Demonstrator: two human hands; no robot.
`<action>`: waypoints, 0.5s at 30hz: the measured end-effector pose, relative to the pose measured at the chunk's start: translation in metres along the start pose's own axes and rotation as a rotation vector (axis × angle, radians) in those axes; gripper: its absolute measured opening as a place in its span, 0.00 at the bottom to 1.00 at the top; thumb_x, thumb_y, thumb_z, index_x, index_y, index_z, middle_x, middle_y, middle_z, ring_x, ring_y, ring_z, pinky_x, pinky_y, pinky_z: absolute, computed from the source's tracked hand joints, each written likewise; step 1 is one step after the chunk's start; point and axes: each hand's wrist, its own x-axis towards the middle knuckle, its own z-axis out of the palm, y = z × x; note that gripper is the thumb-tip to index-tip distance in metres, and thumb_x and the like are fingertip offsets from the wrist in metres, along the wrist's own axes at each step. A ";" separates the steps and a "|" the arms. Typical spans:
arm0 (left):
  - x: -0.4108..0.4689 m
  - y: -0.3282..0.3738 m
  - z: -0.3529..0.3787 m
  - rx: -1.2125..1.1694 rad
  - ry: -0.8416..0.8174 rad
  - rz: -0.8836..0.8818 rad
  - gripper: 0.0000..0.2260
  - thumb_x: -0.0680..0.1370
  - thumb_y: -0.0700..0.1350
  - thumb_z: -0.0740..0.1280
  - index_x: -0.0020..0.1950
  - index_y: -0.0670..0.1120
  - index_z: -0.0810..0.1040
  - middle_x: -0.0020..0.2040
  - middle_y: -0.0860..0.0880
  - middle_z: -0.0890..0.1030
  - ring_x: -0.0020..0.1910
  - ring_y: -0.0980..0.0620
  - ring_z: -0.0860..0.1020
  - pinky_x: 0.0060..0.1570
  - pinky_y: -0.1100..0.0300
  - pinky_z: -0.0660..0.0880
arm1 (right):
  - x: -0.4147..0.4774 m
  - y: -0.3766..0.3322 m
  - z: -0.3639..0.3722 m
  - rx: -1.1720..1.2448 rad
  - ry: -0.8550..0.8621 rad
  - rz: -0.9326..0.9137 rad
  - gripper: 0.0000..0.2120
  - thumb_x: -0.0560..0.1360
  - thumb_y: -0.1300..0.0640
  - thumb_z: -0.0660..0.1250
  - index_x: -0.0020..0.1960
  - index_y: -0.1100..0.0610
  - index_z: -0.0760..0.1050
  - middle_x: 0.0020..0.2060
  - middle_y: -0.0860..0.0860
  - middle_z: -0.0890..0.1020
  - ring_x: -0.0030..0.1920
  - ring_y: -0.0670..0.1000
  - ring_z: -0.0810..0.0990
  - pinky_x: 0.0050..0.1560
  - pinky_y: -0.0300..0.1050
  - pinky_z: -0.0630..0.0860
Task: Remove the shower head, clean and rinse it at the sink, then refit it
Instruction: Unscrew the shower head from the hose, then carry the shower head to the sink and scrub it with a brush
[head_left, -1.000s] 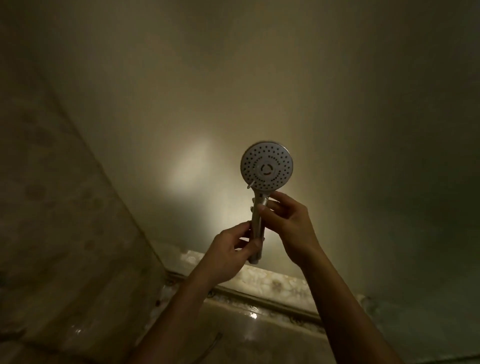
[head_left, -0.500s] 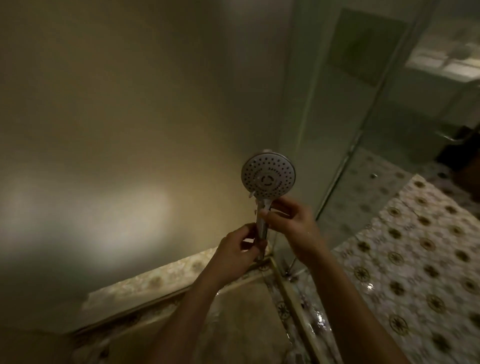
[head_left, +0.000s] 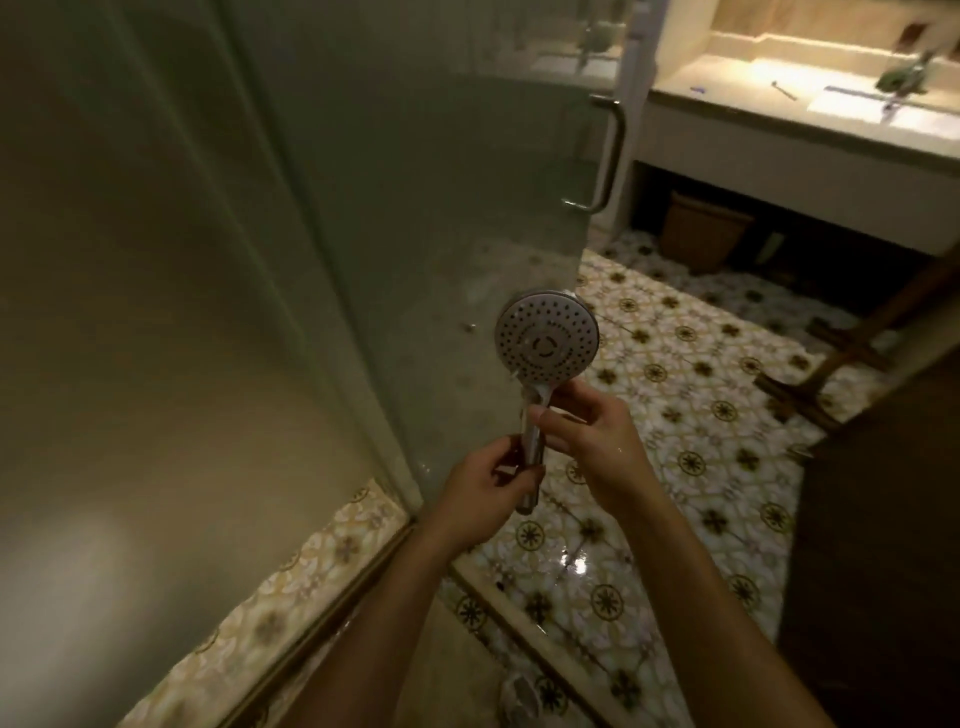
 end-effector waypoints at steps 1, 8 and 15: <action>0.011 0.004 0.013 0.009 -0.029 0.015 0.13 0.80 0.43 0.69 0.64 0.46 0.80 0.55 0.45 0.84 0.54 0.51 0.83 0.54 0.58 0.81 | 0.003 -0.001 -0.017 0.004 0.032 -0.004 0.13 0.77 0.68 0.72 0.57 0.55 0.84 0.53 0.50 0.89 0.57 0.53 0.87 0.58 0.56 0.84; 0.071 0.035 0.089 0.042 -0.217 0.097 0.10 0.80 0.41 0.69 0.61 0.43 0.81 0.51 0.48 0.84 0.51 0.55 0.83 0.51 0.57 0.82 | 0.005 -0.015 -0.106 0.046 0.274 -0.029 0.11 0.78 0.64 0.72 0.61 0.61 0.83 0.54 0.55 0.88 0.57 0.55 0.87 0.54 0.50 0.85; 0.108 0.060 0.142 0.067 -0.361 0.138 0.16 0.79 0.43 0.69 0.66 0.43 0.78 0.56 0.45 0.83 0.56 0.50 0.83 0.54 0.53 0.83 | 0.007 -0.024 -0.162 0.059 0.464 -0.050 0.08 0.79 0.62 0.71 0.55 0.53 0.84 0.52 0.51 0.89 0.58 0.54 0.87 0.54 0.53 0.85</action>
